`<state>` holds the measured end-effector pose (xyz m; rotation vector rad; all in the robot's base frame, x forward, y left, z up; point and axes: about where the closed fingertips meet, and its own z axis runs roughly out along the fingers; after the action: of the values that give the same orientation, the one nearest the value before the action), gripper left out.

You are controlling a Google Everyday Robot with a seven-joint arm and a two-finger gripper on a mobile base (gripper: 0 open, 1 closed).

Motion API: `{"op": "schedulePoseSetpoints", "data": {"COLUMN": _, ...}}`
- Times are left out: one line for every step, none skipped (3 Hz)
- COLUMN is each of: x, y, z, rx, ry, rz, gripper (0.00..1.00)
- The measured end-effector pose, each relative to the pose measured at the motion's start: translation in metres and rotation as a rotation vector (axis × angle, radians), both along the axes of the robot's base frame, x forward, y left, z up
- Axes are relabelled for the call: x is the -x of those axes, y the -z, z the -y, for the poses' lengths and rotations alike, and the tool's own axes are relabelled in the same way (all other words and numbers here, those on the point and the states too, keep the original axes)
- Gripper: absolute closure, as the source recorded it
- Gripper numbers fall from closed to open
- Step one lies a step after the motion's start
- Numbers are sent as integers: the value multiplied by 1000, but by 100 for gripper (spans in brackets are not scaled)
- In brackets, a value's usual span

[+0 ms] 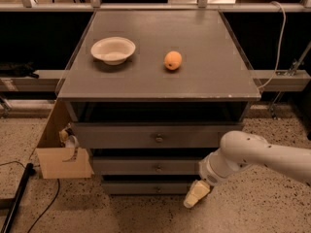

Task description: Open middle drawer

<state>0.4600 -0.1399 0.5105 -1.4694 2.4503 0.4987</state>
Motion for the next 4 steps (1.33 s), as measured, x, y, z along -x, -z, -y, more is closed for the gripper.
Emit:
{"op": "schedulePoseSetpoints", "data": {"x": -6, "y": 9, "z": -5, "rx": 5, "ry": 54, "rz": 96, "gripper": 0}}
{"op": "schedulePoseSetpoints", "data": {"x": -17, "y": 9, "z": -7, "rx": -6, "ry": 74, "rz": 137, "gripper": 0}}
{"op": "schedulePoseSetpoints", "data": {"x": -14, "y": 14, "z": -3, "rx": -11, "ry": 51, "rz": 137, "gripper": 0}}
{"op": "schedulePoseSetpoints", "data": {"x": -19, "y": 21, "z": 0, "rx": -7, "ry": 20, "rz": 153, "gripper": 0}}
